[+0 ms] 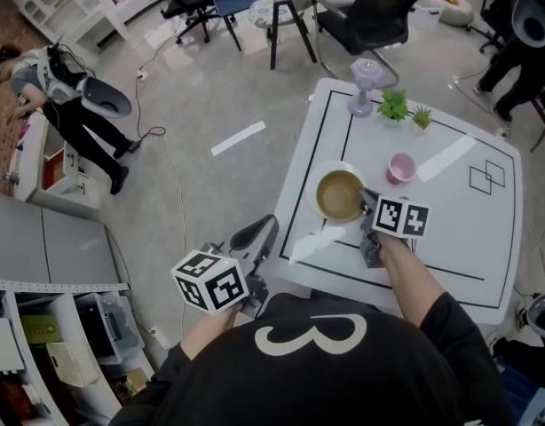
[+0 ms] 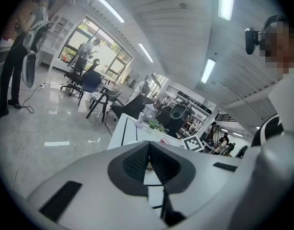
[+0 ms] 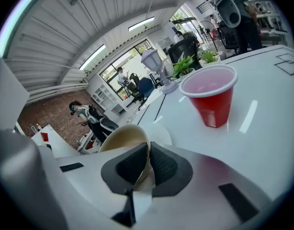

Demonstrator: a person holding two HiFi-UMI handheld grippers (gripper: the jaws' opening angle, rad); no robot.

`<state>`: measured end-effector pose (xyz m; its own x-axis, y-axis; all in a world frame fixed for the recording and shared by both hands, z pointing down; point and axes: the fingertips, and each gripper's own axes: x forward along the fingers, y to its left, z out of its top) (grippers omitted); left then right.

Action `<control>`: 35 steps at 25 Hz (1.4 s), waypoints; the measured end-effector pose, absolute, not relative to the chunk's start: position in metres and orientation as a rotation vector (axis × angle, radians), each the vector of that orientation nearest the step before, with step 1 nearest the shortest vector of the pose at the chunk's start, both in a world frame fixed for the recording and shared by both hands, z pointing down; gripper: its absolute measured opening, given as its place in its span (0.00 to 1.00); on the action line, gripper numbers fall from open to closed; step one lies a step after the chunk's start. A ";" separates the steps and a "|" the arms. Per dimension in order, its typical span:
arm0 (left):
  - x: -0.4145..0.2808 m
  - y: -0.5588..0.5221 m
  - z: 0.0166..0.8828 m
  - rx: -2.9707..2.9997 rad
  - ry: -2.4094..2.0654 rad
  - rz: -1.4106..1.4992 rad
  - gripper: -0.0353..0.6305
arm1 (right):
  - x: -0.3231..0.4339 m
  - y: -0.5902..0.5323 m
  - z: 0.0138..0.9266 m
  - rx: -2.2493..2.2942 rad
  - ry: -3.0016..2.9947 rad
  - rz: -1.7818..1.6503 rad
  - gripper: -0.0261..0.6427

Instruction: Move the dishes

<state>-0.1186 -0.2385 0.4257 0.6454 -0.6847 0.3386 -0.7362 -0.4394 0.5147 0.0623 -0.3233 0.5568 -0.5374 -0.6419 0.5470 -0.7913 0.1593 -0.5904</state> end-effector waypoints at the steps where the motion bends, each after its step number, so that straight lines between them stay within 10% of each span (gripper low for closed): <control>1: -0.118 -0.237 0.426 2.223 -1.098 0.110 0.06 | 0.063 -0.323 0.557 1.411 -2.258 1.325 0.07; 35: -0.071 -0.225 0.432 2.298 -0.960 0.185 0.06 | 0.163 -0.259 0.532 1.577 -2.236 1.270 0.09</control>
<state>-0.0710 -0.2254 0.4319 0.7241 -0.5920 0.3539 -0.6812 -0.5333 0.5016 0.1630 -0.2592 0.5324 -0.4477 -0.7193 0.5311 -0.8246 0.1023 -0.5565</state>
